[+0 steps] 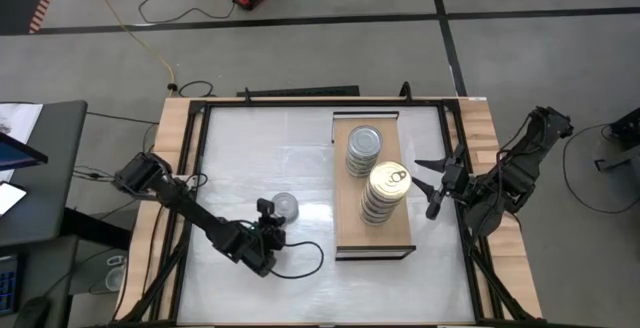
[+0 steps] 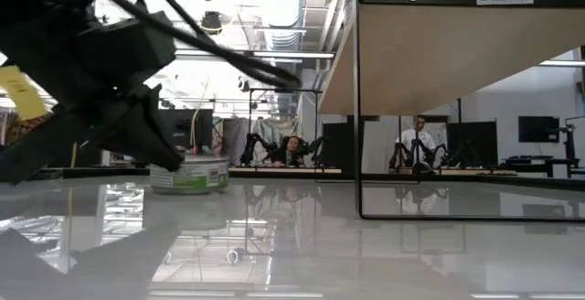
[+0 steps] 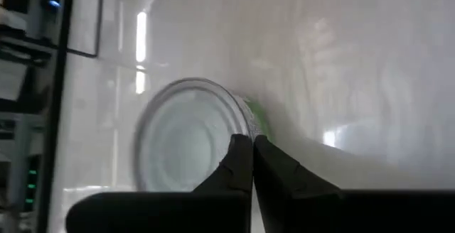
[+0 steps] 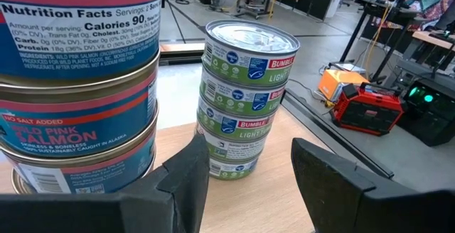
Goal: Stack canned seafood by type on shelf
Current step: Stack the green tuna can on top of the green tuna can
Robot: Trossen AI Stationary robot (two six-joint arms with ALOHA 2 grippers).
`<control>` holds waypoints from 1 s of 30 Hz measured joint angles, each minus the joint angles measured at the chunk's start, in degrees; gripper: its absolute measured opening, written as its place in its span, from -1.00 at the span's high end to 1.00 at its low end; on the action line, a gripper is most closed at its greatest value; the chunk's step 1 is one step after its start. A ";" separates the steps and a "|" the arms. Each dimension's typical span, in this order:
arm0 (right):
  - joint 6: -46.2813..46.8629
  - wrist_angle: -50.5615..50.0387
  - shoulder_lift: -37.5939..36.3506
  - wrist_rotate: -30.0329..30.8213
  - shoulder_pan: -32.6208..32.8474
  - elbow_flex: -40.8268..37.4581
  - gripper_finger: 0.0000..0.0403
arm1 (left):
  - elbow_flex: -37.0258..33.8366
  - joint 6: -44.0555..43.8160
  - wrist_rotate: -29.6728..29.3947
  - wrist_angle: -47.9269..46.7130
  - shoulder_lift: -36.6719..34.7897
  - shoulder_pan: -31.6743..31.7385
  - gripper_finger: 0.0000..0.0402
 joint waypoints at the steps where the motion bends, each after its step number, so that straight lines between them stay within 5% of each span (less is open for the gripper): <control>1: -0.01 -0.01 -0.01 0.00 0.00 0.00 -0.12 | 0.00 -0.22 0.75 -0.39 -0.07 0.13 1.00; 4: -0.01 -0.02 -0.02 0.00 0.00 0.00 -0.12 | -0.09 -0.53 6.06 -1.78 -0.44 0.20 1.00; 15: -0.14 0.20 -0.03 0.00 -0.01 0.00 -0.12 | 3.22 -1.40 6.94 -3.80 -1.06 0.62 1.00; 21: -0.12 0.20 -0.02 0.00 -0.11 0.00 -0.12 | 13.20 -9.11 10.77 -28.57 -5.35 2.69 0.99; 25: -1.22 0.38 -0.02 0.00 -0.11 0.00 -0.12 | 17.63 -8.21 15.40 -26.67 -7.74 2.47 0.81; 30: -1.48 0.86 -0.02 0.06 -0.11 0.00 -0.12 | 18.51 -6.45 13.03 -16.41 -7.78 -0.32 0.36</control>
